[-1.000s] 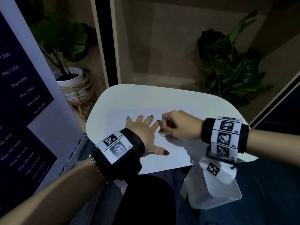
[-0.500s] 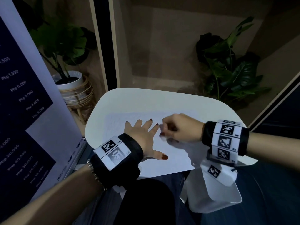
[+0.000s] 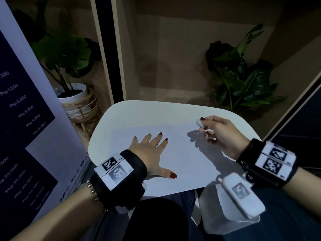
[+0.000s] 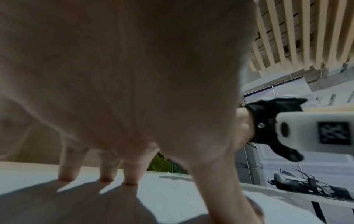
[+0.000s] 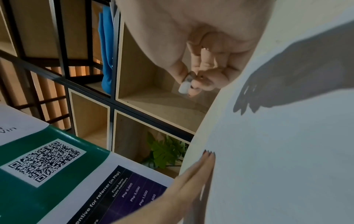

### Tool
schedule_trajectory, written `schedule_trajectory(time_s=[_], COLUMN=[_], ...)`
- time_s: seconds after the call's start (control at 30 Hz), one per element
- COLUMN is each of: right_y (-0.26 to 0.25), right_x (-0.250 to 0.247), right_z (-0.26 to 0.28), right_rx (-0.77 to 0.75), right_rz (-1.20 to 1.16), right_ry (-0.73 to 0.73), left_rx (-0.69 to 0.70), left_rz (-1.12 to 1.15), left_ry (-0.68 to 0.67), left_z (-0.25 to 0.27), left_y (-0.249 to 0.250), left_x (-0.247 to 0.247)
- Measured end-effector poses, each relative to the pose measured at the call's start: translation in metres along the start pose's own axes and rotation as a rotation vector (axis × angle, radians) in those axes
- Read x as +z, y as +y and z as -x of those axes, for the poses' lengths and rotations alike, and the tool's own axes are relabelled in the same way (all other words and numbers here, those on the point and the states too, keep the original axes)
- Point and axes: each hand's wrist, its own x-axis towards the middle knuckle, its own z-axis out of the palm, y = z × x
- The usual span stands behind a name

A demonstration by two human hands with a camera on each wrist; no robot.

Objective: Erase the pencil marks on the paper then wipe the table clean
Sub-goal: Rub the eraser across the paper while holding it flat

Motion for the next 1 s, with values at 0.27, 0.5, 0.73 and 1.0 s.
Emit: schedule_trajectory(time_s=[0.27, 0.5, 0.73, 1.0], right_y=[0.052, 0.063, 0.064, 0.065], right_x=[0.013, 0.013, 0.017, 0.018], right_z=[0.013, 0.011, 0.005, 0.005], right_rx=[-0.21, -0.366, -0.396, -0.379], right_rz=[-0.056, 0.264, 0.304, 0.235], right_ry=[0.071, -0.036, -0.088, -0.096], left_rx=[0.034, 0.037, 0.022, 0.007], left_rz=[0.006, 0.016, -0.023, 0.0], left_ry=[0.016, 0.231, 0.233, 0.167], left_z=[0.003, -0.003, -0.008, -0.009], left_y=[0.002, 0.009, 0.008, 0.008], left_x=[-0.003, 0.002, 0.007, 0.008])
